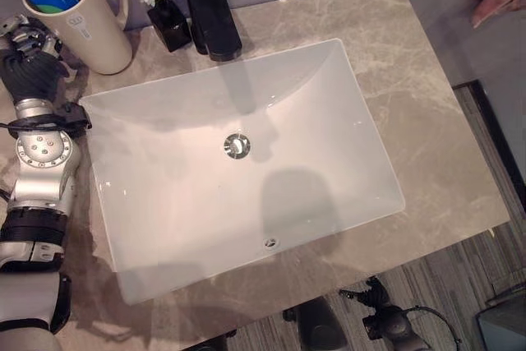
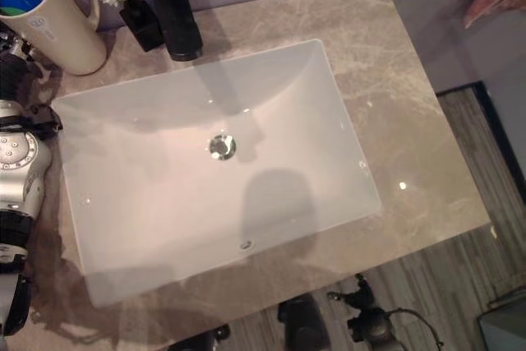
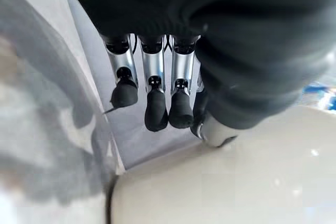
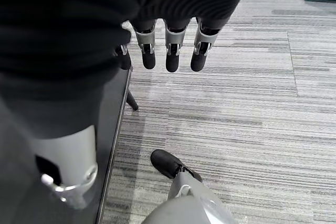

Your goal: Put brush and paste in cup on sink, flatten towel.

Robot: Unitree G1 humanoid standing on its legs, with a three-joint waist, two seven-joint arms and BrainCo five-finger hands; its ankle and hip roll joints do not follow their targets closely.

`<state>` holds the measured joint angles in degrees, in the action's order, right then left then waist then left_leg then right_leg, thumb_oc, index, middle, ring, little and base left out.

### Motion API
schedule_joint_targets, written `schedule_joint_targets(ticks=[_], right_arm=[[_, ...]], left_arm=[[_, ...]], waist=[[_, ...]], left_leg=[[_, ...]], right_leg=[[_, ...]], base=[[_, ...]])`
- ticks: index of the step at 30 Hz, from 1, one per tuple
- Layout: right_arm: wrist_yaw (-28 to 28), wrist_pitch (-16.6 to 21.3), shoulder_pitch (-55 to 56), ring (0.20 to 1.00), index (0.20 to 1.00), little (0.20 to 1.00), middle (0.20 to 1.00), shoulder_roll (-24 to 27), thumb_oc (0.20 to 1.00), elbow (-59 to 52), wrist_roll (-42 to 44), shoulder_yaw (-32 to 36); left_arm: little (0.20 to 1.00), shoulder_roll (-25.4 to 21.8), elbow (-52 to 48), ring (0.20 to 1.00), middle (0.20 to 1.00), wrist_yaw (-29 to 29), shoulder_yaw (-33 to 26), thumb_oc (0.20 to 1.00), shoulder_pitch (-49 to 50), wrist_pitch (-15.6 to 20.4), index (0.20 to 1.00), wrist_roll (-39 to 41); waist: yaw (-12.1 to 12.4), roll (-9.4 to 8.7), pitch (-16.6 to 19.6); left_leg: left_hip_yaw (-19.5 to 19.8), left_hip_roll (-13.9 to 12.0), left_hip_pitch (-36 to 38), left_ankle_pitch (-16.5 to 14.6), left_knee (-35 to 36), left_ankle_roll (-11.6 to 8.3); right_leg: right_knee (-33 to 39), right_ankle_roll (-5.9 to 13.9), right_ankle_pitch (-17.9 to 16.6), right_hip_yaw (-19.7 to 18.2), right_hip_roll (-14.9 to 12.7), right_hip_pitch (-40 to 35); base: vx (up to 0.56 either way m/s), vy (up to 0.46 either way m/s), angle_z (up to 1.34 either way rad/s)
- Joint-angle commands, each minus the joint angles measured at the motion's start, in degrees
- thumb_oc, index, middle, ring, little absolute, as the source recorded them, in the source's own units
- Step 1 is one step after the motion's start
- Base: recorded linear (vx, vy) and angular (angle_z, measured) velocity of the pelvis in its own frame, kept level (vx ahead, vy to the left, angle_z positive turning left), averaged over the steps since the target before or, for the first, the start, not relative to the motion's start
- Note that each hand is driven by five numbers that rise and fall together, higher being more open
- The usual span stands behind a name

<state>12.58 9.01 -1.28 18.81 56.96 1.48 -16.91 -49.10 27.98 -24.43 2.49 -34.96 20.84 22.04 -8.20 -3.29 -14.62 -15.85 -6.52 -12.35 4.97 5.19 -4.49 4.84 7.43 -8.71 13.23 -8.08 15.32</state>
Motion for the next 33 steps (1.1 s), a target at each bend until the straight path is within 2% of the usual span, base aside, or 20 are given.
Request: schedule_joint_targets(ticks=[1, 6, 12, 14, 15, 17, 21, 25, 27, 28, 30, 31, 32, 33], right_arm=[[1.52, 0.62, 0.34, 1.000, 1.000, 1.000, 1.000, 0.76, 1.000, 1.97, 1.18, 0.88], [1.42, 0.78, 0.52, 1.000, 1.000, 1.000, 1.000, 0.34, 1.000, 2.98, 0.76, 1.83], [1.12, 1.28, 1.42, 1.000, 1.000, 1.000, 1.000, -0.32, 1.000, 2.21, 0.82, 2.54], [0.88, 1.32, 1.79, 1.000, 1.000, 1.000, 1.000, -0.33, 1.000, 2.67, 0.81, 2.50], [0.24, 1.22, 2.31, 1.000, 1.000, 1.000, 1.000, -0.23, 1.000, 2.75, 0.77, 2.61], [0.06, 1.20, 2.61, 1.000, 1.000, 1.000, 1.000, -0.11, 1.000, 2.97, 0.68, 2.72], [-0.19, 0.99, 3.24, 1.000, 1.000, 1.000, 1.000, 0.56, 1.000, 5.04, -0.39, 2.93], [-0.12, 0.86, 3.00, 1.000, 1.000, 1.000, 1.000, 1.52, 1.000, 6.27, -0.83, 3.46], [0.16, 0.72, 2.60, 1.000, 1.000, 1.000, 1.000, 2.45, 1.000, 7.02, -1.09, 3.86], [0.34, 0.69, 2.40, 1.000, 1.000, 1.000, 1.000, 2.81, 1.000, 6.85, -0.83, 4.41], [0.52, 0.83, 1.06, 1.000, 1.000, 1.000, 1.000, 3.79, 1.000, 6.67, 0.18, 5.66], [0.55, 0.69, 0.07, 1.000, 1.000, 1.000, 1.000, 3.69, 1.000, 7.49, 0.80, 5.75], [0.55, 0.70, 0.03, 1.000, 1.000, 1.000, 1.000, 3.67, 1.000, 7.51, 0.80, 5.78], [0.57, 0.50, -0.35, 1.000, 1.000, 1.000, 1.000, 3.40, 1.000, 8.18, 0.94, 5.98]], left_arm=[[0.200, 3.06, -1.31, 0.200, 0.200, -3.18, -4.67, 0.200, 5.28, 1.32, 0.200, -4.40], [0.200, 3.96, -6.21, 0.200, 0.200, -5.26, -10.01, 0.200, 13.73, 1.23, 0.200, -9.73], [0.200, 11.40, -18.54, 0.200, 0.200, -7.37, -17.17, 0.200, 26.04, 2.48, 0.200, -15.00], [0.200, 14.12, -21.33, 0.200, 0.200, -5.82, -17.71, 0.200, 28.17, 4.09, 0.200, -13.24], [0.200, 15.64, -23.04, 0.200, 0.200, -3.28, -17.98, 0.200, 30.12, 5.24, 0.200, -11.09], [0.200, 16.54, -24.14, 0.200, 0.200, -1.90, -17.86, 0.200, 31.32, 5.59, 0.200, -10.29], [0.200, 21.44, -28.39, 0.200, 0.200, 3.88, -16.53, 0.200, 35.61, 6.49, 0.200, -6.37], [0.200, 23.09, -30.47, 0.200, 0.200, 7.05, -15.11, 0.200, 37.26, 6.59, 0.200, -4.84], [0.200, 23.96, -30.64, 0.200, 0.200, 9.00, -13.13, 0.200, 36.87, 6.63, 0.200, -4.01], [0.200, 24.08, -30.90, 0.200, 0.200, 9.84, -12.69, 0.200, 37.20, 6.54, 0.200, -3.74], [0.200, 24.53, -31.22, 0.200, 0.200, 10.73, -12.34, 0.200, 38.02, 6.64, 0.200, -2.93], [0.200, 24.79, -30.43, 0.200, 0.200, 10.59, -11.79, 0.200, 37.91, 6.57, 0.200, -2.50], [0.200, 24.76, -30.40, 0.200, 0.200, 10.58, -11.78, 0.200, 37.84, 6.59, 0.200, -2.51], [0.200, 25.06, -30.25, 0.200, 0.200, 10.87, -11.20, 0.200, 37.99, 6.51, 0.200, -2.41]], waist=[[1.14, 0.57, 1.02], [2.61, 0.79, 1.75], [4.65, 0.87, 3.21], [5.05, 0.91, 3.88], [5.32, 0.99, 4.42], [5.42, 1.03, 4.73], [6.47, 1.49, 5.40], [7.21, 1.41, 4.62], [7.98, 0.68, 3.18], [8.20, 0.27, 2.82], [8.96, -0.45, 2.85], [9.20, -0.18, 3.34], [9.18, -0.32, 3.40], [8.96, 0.05, 3.95]], left_leg=[[3.46, -2.14, 2.56, -0.13, -0.19, -2.69], [4.39, -2.72, 3.93, -0.13, -0.19, -2.92], [6.20, -4.20, 5.46, 0.26, -0.19, -3.28], [6.63, -4.66, 5.80, 0.49, -0.19, -3.40], [6.96, -5.21, 6.20, 0.72, -0.19, -3.57], [7.05, -5.46, 6.37, 1.04, -0.19, -3.56], [6.36, -6.59, 8.24, 1.75, -0.19, -3.93], [7.35, -5.70, 7.48, 1.84, -3.37, -3.70], [11.11, -3.38, 4.73, -1.07, -10.09, -3.36], [13.42, -1.40, 4.28, -2.88, -12.53, -2.88], [18.00, 4.91, 4.73, -8.40, -17.33, -1.13], [19.82, 7.39, 6.28, -11.68, -16.44, 0.77], [19.80, 7.58, 6.13, -11.39, -16.31, 0.83], [20.53, 8.62, 6.89, -11.87, -15.27, 1.75]], right_leg=[[-0.04, 4.88, -2.97, 1.40, -3.34, -2.70], [-0.58, 4.15, -1.49, 2.62, -2.79, -4.83], [-3.31, 2.47, 2.10, 4.67, -1.24, -7.09], [-3.66, 1.97, 2.95, 5.25, -0.55, -7.69], [-3.90, 1.42, 3.79, 5.61, 0.12, -8.32], [-3.86, 1.09, 4.01, 5.63, 0.57, -8.46], [-0.76, 0.19, 4.36, 5.46, 2.50, -11.20], [-0.19, -0.45, 4.52, 5.33, 2.42, -12.03], [-0.16, -0.89, 4.48, 5.75, 1.59, -12.94], [-0.22, -1.02, 4.20, 5.34, 1.31, -12.94], [-1.06, -1.05, 3.52, 3.01, 1.16, -11.77], [-2.13, -0.86, 3.29, 0.48, 1.92, -10.68], [-2.14, -0.82, 3.18, 0.46, 1.73, -10.48], [-2.62, -0.61, 2.93, -0.47, 1.98, -10.00]], base=[[0.00, -0.031, 0.00], [0.00, -0.053, 0.05], [-0.02, -0.094, 0.23], [-0.04, -0.103, 0.16], [-0.03, -0.129, 0.23], [-0.05, -0.094, 0.20], [-0.05, -0.085, 0.02], [-0.08, -0.041, -0.07], [-0.12, -0.042, -0.03], [-0.14, -0.012, 0.01], [-0.15, 0.075, -0.13], [-0.11, 0.117, -0.54], [-0.05, 0.148, -0.67], [-0.01, 0.123, -0.64]])
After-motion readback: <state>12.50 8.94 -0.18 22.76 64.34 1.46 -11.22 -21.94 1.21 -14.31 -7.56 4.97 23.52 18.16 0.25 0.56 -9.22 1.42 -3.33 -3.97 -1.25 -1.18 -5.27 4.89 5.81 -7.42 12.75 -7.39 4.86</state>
